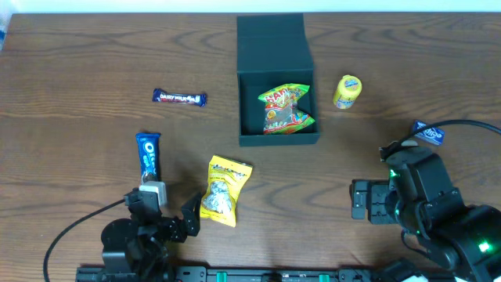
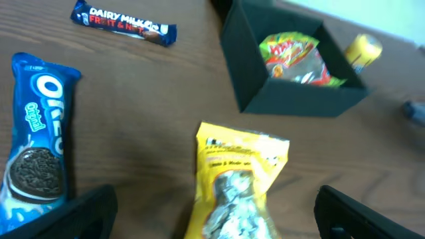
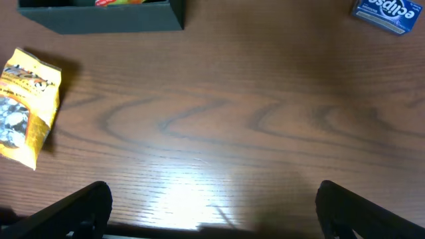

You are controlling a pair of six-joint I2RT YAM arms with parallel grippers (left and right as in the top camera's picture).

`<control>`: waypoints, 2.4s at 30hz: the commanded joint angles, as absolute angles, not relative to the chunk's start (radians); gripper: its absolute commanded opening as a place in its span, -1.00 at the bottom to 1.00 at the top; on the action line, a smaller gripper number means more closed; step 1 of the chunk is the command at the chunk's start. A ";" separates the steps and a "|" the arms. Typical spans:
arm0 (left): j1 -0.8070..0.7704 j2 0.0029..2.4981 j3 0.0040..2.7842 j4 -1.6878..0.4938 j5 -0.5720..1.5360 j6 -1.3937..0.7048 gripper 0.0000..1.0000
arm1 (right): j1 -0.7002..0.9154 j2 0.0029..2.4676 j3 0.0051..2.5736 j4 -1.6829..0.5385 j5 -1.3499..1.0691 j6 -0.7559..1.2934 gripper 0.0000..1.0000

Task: Pack container
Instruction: 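Move the left gripper over the blue Oreo pack, then lower the left gripper and grasp the Oreo pack's top end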

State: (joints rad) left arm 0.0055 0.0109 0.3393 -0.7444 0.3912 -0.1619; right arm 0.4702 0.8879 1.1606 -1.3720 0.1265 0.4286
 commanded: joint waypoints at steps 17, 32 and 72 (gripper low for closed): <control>0.010 0.899 1.187 -1.144 0.296 -0.120 0.91 | 0.478 0.883 1.155 -1.374 0.126 0.440 0.99; 0.013 1.216 1.383 -1.491 0.025 -0.029 0.91 | 0.478 0.883 1.155 -1.374 0.126 0.440 0.99; 0.105 1.524 0.936 -0.780 -0.040 0.030 0.90 | 0.478 0.883 1.155 -1.374 0.126 0.441 0.99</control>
